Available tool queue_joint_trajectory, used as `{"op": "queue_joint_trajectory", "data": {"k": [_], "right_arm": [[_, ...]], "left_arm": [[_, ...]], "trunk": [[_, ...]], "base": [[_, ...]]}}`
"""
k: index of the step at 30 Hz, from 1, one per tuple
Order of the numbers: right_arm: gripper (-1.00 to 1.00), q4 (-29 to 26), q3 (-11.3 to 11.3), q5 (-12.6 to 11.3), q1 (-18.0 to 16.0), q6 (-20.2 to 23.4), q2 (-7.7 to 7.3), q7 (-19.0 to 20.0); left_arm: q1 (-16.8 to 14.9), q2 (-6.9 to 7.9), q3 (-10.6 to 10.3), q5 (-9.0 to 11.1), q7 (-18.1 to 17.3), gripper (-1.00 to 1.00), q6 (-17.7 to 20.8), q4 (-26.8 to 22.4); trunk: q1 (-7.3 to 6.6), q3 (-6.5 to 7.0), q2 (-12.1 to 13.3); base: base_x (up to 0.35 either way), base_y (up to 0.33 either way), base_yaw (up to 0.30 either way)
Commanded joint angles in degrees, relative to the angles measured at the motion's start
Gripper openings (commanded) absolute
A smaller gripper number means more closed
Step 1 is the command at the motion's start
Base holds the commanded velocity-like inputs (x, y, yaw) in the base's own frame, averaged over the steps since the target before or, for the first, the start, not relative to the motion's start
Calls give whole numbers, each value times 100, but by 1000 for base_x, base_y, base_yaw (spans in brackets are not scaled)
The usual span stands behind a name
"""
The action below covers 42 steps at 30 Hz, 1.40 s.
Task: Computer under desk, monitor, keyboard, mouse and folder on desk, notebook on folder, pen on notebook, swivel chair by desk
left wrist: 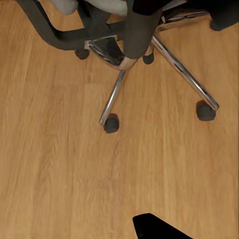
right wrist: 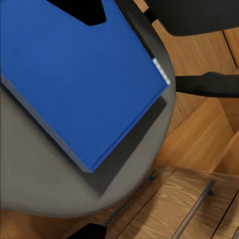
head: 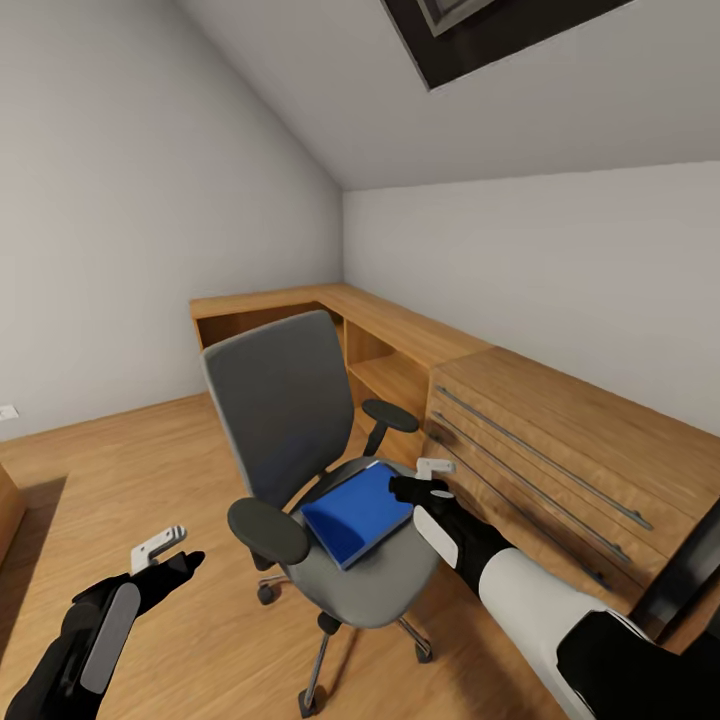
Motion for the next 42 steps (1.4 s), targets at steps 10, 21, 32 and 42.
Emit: {"op": "queue_joint_trajectory", "data": {"k": [10,21,32,42], "right_arm": [[100,-11,391,-26,2,24,7,239],[100,-5,475,107,3,24,-11,699],[100,-7,525,263,3,24,8,910],[100,-32,536,275,3,32,63,901]], "left_arm": [[-3,17,559,53,47,100,28,31],[-3,27,793,55,37,100,28,-26],[-3,17,1273,57,21,100,29,-380],[-3,13,1325,52,29,100,41,-422]], "trunk": [[1,-6,-3],[1,-6,-3],[111,-96,-203],[331,-275,-604]], "base": [[111,0,0],[55,0,0],[3,0,0],[0,0,0]]}}
